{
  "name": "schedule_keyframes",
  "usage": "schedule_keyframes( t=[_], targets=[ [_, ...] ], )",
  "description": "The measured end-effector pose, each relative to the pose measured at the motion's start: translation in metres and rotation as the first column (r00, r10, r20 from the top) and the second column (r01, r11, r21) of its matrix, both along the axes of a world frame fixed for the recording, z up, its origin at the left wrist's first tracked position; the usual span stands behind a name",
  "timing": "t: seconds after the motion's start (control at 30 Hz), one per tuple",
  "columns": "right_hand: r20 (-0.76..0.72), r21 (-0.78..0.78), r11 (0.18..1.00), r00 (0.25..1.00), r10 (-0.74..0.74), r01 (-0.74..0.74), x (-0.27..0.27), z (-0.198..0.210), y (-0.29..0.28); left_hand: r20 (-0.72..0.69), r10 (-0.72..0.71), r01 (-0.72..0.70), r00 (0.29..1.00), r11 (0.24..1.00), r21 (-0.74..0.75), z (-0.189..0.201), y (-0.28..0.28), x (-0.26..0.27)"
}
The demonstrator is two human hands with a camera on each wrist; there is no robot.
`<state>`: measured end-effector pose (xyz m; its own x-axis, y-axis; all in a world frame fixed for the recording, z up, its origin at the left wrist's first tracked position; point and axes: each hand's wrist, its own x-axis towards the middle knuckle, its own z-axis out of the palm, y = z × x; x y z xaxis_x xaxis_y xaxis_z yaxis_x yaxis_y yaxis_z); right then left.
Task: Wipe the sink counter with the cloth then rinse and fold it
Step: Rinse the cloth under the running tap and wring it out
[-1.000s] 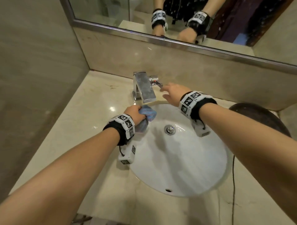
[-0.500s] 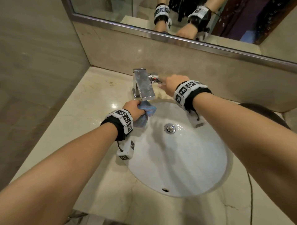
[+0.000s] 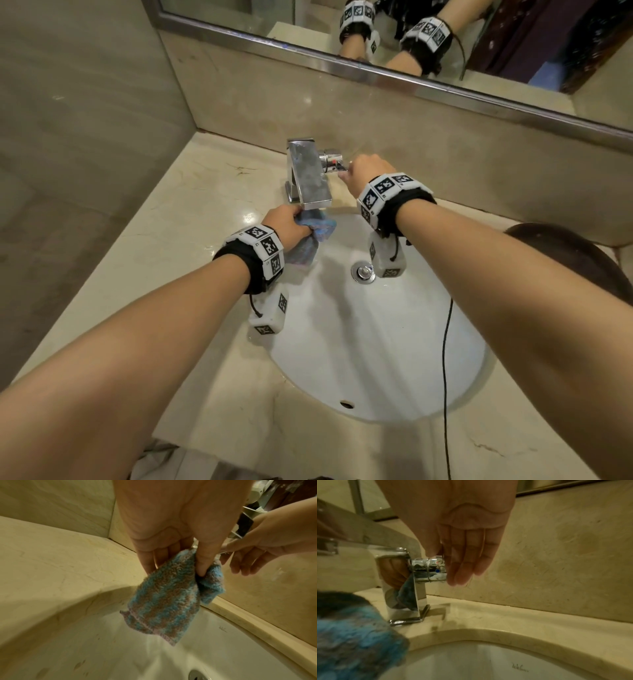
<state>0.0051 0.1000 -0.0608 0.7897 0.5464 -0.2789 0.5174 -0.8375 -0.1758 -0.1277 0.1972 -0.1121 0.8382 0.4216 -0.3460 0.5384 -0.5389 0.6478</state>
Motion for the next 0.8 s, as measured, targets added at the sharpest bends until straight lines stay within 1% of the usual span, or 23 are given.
schedule_keyframes(
  t=[0.07, 0.2, 0.27, 0.4, 0.5, 0.6, 0.73, 0.8],
  targets=[
    [0.009, 0.028, 0.999, 1.000, -0.020, 0.020, 0.002, -0.002, 0.002, 0.000, 0.009, -0.009, 1.000, 1.000, -0.007, -0.001, 0.000, -0.001],
    [0.030, 0.022, 0.998, 0.998, -0.052, 0.051, 0.004, -0.002, 0.002, -0.018, 0.000, 0.000, 1.000, 1.000, -0.002, -0.005, -0.002, -0.001],
    [0.018, 0.029, 0.997, 0.997, -0.079, 0.078, 0.007, -0.003, 0.001, -0.019, -0.002, 0.002, 1.000, 1.000, -0.001, -0.006, -0.002, 0.000],
    [-0.064, 0.068, 0.987, 0.987, -0.144, 0.148, 0.011, -0.007, 0.001, -0.020, 0.005, -0.005, 1.000, 1.000, 0.001, -0.008, -0.002, 0.000],
    [-0.140, 0.137, 0.966, 0.970, -0.199, 0.218, 0.015, -0.010, 0.000, -0.028, -0.006, 0.006, 1.000, 1.000, 0.007, -0.011, -0.003, -0.001],
    [-0.199, 0.195, 0.945, 0.954, -0.224, 0.263, 0.008, -0.015, -0.004, -0.026, -0.015, 0.015, 1.000, 1.000, -0.002, -0.016, -0.005, -0.001],
    [-0.278, 0.200, 0.926, 0.925, -0.259, 0.319, -0.009, -0.046, -0.022, -0.023, -0.034, 0.034, 0.999, 0.999, -0.014, -0.024, -0.010, -0.002],
    [-0.363, 0.186, 0.929, 0.901, -0.238, 0.320, -0.018, -0.065, -0.030, -0.031, -0.039, 0.038, 0.999, 0.999, -0.022, -0.030, -0.011, -0.002]
  ],
)
